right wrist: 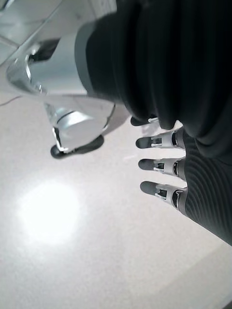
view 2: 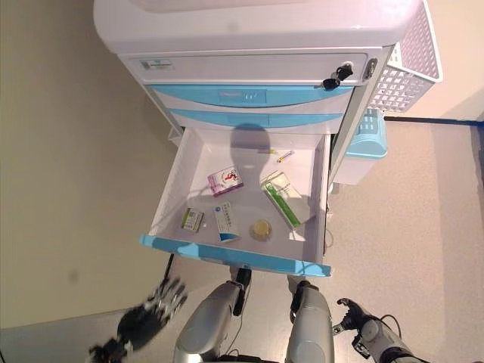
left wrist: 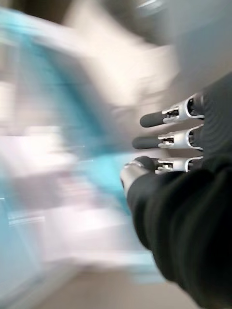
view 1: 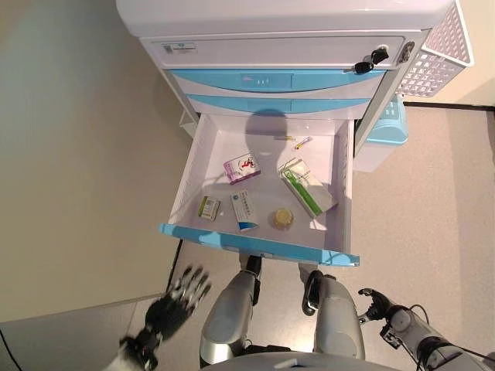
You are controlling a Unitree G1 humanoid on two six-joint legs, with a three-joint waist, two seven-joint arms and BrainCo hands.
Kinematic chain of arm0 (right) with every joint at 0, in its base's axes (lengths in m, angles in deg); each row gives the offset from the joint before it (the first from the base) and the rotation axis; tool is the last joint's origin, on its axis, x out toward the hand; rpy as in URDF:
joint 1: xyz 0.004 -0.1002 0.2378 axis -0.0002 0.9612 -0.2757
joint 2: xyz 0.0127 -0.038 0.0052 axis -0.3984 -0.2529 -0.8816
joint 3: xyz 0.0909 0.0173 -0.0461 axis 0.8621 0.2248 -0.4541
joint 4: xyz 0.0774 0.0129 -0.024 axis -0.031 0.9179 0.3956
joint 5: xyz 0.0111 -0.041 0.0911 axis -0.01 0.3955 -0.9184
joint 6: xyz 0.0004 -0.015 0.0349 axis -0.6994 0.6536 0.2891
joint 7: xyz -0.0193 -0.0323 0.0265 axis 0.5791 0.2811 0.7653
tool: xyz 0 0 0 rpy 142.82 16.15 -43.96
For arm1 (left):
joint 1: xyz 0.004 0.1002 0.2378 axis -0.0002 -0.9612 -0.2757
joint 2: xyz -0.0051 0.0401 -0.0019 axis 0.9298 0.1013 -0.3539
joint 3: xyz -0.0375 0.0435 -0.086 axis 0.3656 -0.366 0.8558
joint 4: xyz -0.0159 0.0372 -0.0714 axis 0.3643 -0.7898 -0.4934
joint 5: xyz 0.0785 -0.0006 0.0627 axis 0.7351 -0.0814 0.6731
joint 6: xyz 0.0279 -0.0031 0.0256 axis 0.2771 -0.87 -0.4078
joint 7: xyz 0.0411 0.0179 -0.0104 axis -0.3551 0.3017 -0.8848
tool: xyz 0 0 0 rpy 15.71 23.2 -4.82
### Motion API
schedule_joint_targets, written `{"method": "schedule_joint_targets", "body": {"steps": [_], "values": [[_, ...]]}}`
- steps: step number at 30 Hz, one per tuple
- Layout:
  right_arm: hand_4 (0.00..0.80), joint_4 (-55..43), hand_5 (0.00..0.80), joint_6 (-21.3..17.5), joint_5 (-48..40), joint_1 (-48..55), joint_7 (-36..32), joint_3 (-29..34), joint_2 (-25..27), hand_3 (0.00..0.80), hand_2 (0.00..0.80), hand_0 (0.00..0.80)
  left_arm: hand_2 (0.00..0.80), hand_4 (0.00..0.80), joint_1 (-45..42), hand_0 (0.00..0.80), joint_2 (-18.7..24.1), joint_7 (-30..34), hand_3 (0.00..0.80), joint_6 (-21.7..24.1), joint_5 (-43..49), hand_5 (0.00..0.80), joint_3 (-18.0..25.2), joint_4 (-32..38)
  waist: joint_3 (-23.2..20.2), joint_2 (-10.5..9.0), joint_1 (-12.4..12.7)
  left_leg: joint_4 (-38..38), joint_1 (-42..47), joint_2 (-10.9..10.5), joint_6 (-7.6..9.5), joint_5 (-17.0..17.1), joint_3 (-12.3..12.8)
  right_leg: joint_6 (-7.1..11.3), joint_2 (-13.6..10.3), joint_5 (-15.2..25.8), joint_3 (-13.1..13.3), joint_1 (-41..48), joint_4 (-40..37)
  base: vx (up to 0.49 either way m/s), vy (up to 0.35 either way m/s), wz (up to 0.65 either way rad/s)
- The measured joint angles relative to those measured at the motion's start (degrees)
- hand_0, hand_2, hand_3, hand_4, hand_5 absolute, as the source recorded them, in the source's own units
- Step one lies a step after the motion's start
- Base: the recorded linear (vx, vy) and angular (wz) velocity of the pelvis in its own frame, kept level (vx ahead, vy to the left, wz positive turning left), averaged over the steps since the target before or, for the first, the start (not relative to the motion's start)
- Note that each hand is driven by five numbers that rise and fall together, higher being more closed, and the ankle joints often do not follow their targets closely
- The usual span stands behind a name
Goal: Open the drawer and pick up the medicine
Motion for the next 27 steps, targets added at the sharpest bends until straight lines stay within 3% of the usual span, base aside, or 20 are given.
{"method": "schedule_joint_targets", "body": {"steps": [1, 2, 3, 6, 7, 13, 16, 19, 20, 22, 27], "values": [[0.0, -1.2, 0.0, 0.0, -0.2, 0.2, 0.3, 0.0, 0.2, 0.0, 0.0, 0.0, 0.637, 0.637, -0.2, 0.637, -1.4, -0.1, 0.637, 1.1, 1.4, 0.637, 0.5, -3.0, -0.4, 0.12, 0.0, 0.0, 0.1, 0.0, 0.05, 0.0, 0.0, 0.02, -0.1, 0.0, -0.1, -0.2, 0.0, 0.003, -0.011, 0.08], [0.0, -2.1, 0.0, 0.0, -0.8, 0.3, 0.7, 0.0, 0.3, 0.0, 0.0, 0.0, 0.536, 0.536, 0.2, 0.536, -2.6, -1.5, 0.536, 2.6, 4.5, 0.536, 0.2, -6.6, -0.4, -0.19, -0.2, 0.1, -0.1, -0.1, 0.06, 0.0, 0.0, 0.08, -0.2, 0.0, -0.2, -0.2, 0.0, -0.005, -0.011, 0.08], [0.0, -2.6, 0.0, 0.0, -1.2, 0.4, 1.2, 0.0, 0.2, 0.0, 0.0, 0.0, 0.0, 0.0, 0.7, 0.0, -3.5, -3.1, 0.0, 3.2, 8.5, 0.0, -0.2, -11.0, -0.4, -0.94, -0.2, 0.1, -0.4, -0.1, 0.06, 0.1, -0.1, 0.19, -0.2, 0.0, -0.3, -0.2, 0.0, -0.005, -0.011, 0.12], [0.0, -3.6, 0.0, 0.0, -3.0, 1.0, 2.2, 0.2, 0.2, 0.0, 0.0, 0.0, 0.0, 0.0, 2.7, 0.0, -6.3, -4.5, 0.0, 4.7, 20.2, 0.0, 0.1, -18.5, -0.6, -1.91, -0.4, -0.1, -1.4, -0.3, 0.6, 0.5, -0.9, 0.02, -0.4, -0.1, -1.3, -0.3, -0.6, -0.017, -0.003, 0.31], [0.0, -3.6, 0.0, 0.0, -4.3, 1.3, 2.2, 0.9, 0.0, 0.0, 0.0, 0.0, 0.0, 0.0, 7.8, 0.0, -9.9, -5.1, 0.0, 6.1, 27.9, 0.0, 2.1, -29.5, -0.8, -2.04, -0.4, -0.3, -1.8, -0.4, 0.84, 0.7, -1.2, 0.16, -0.3, 0.0, -1.4, -0.3, -0.9, 0.008, 0.008, 0.29], [0.0, -1.6, 0.0, -0.1, -6.2, 0.8, 2.2, 2.1, -1.3, 0.0, 0.0, 0.0, 0.0, 0.0, 15.8, 0.0, -12.4, -6.3, 0.0, 8.9, 47.2, 0.0, 2.4, -38.2, -1.1, -4.48, 0.0, -0.9, -2.8, -0.7, 1.25, 1.3, -1.1, 0.62, -0.5, 0.2, -1.4, -0.7, -2.0, 0.029, 0.03, 0.13], [0.0, -0.7, 0.0, -0.1, -6.8, 0.2, 2.1, 3.2, -2.2, 0.0, 0.0, 0.0, 0.0, 0.0, 22.4, 0.0, -13.3, -8.2, 0.0, 11.3, 56.5, 0.0, 6.2, -46.9, -1.7, -5.33, -0.8, -1.7, -1.6, -0.5, 1.57, 1.4, -0.5, 1.85, -0.5, 1.1, -1.0, 0.9, -3.9, 0.059, 0.049, -0.06], [0.0, 0.0, 0.0, -0.1, -6.8, 0.2, 2.1, 3.7, -2.7, 0.0, 0.0, 0.0, 0.0, 0.0, 24.0, 0.0, -13.1, -10.0, 0.0, 12.9, 63.6, 0.0, 7.6, -49.7, -2.4, -6.22, -1.9, -2.6, -0.4, -0.4, 2.05, 1.2, 0.6, 2.56, -0.3, 1.9, -0.1, 1.9, -5.7, 0.069, 0.042, -0.2], [0.0, 1.9, 0.0, 0.0, -6.9, 0.3, 2.1, 4.7, -3.1, 0.0, 0.0, 0.0, 0.0, 0.0, 26.5, 0.0, -13.1, -11.2, 0.0, 13.0, 67.7, 0.0, 7.6, -53.8, -2.7, -6.18, -2.0, -3.6, 1.3, -0.4, 2.43, 1.2, 0.9, 2.98, -0.1, 2.3, 0.0, 3.5, -7.0, 0.085, 0.056, -0.16], [0.0, 2.1, 0.0, 0.0, -7.3, 2.2, 2.1, 6.8, -3.0, 0.0, 0.0, 0.0, 0.0, 0.0, 26.7, 0.0, -13.1, -12.9, 0.0, 13.5, 73.0, 0.0, 8.0, -53.6, -4.3, -6.32, -3.1, -4.8, 2.4, -0.4, 3.04, 1.3, 1.7, 3.54, -0.2, 3.0, 0.4, 4.7, -9.1, 0.105, 0.057, -0.13], [0.0, 3.6, 0.0, 0.0, -9.0, 4.9, 2.1, 10.0, -2.9, 0.0, 0.0, 0.0, 0.0, 0.0, 27.0, 0.0, -13.8, -14.6, 0.0, 14.0, 76.1, 0.0, 9.0, -54.2, -7.4, -6.54, -3.3, -7.6, 6.5, -0.4, 3.85, 1.3, 3.2, 4.18, 0.1, 4.3, 1.4, 8.3, -12.7, 0.073, 0.025, -0.15]]}}
